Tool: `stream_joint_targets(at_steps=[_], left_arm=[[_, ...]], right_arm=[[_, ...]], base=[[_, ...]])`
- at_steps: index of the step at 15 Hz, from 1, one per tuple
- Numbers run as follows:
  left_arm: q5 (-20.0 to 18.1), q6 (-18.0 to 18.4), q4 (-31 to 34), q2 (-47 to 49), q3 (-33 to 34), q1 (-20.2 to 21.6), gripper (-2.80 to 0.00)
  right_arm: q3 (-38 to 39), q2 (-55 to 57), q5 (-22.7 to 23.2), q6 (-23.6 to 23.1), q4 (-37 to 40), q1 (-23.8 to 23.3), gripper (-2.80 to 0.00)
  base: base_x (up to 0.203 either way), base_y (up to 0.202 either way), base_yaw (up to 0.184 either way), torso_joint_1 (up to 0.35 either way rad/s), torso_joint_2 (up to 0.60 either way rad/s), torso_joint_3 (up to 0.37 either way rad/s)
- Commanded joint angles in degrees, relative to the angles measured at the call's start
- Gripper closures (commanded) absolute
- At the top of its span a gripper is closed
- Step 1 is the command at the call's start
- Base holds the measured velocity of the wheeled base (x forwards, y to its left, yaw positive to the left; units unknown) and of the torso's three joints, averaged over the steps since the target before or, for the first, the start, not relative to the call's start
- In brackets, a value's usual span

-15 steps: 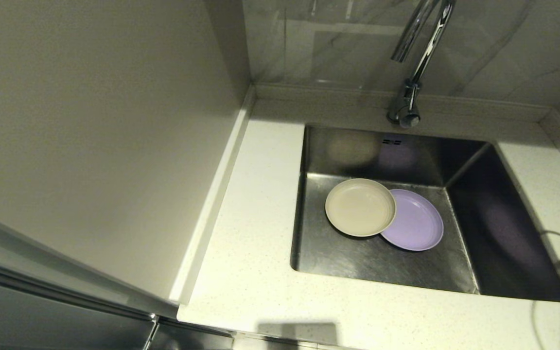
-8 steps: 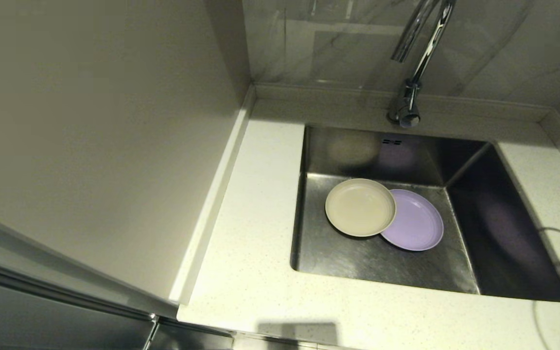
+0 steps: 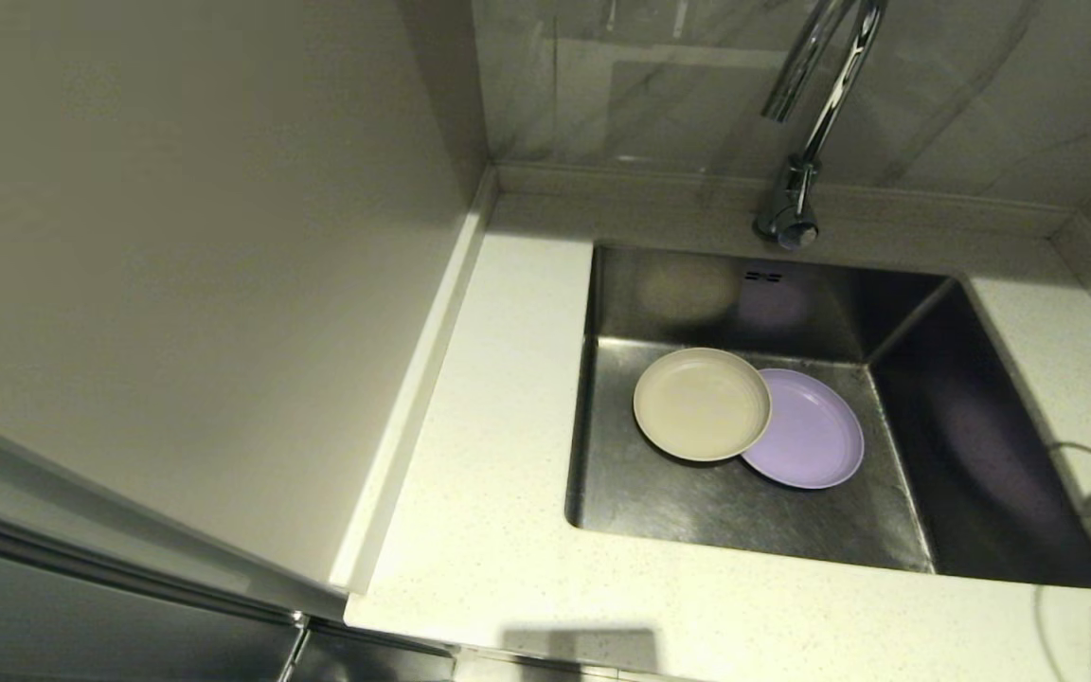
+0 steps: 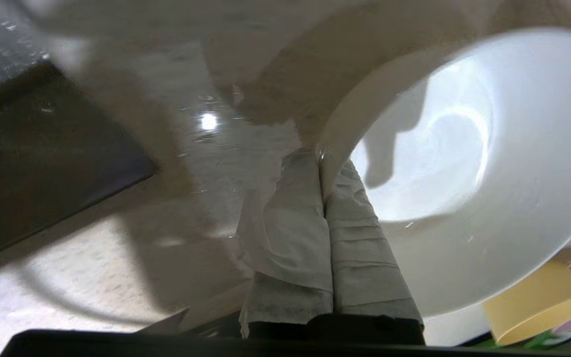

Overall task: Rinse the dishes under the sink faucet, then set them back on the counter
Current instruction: Put a bowl into the sink

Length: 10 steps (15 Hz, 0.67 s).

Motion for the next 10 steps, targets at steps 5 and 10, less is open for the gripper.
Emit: stream_joint_targets(at_steps=[5, 10], left_arm=[[0.01, -0.03, -0.02, -0.18, 0.00, -0.05, 0.00], [0.01, -0.03, -0.02, -0.18, 0.00, -0.09, 0.00]], right_arm=[[5.29, -16.75, 0.02, -4.79, 1.17, 15.92, 0.00], [4.53, -20.87, -5.58, -4.75, 1.12, 39.75, 0.00]], base=[[0.000, 0.000, 0.000, 0.000, 0.00, 0.000], [0.000, 0.000, 0.000, 0.000, 0.00, 0.000]])
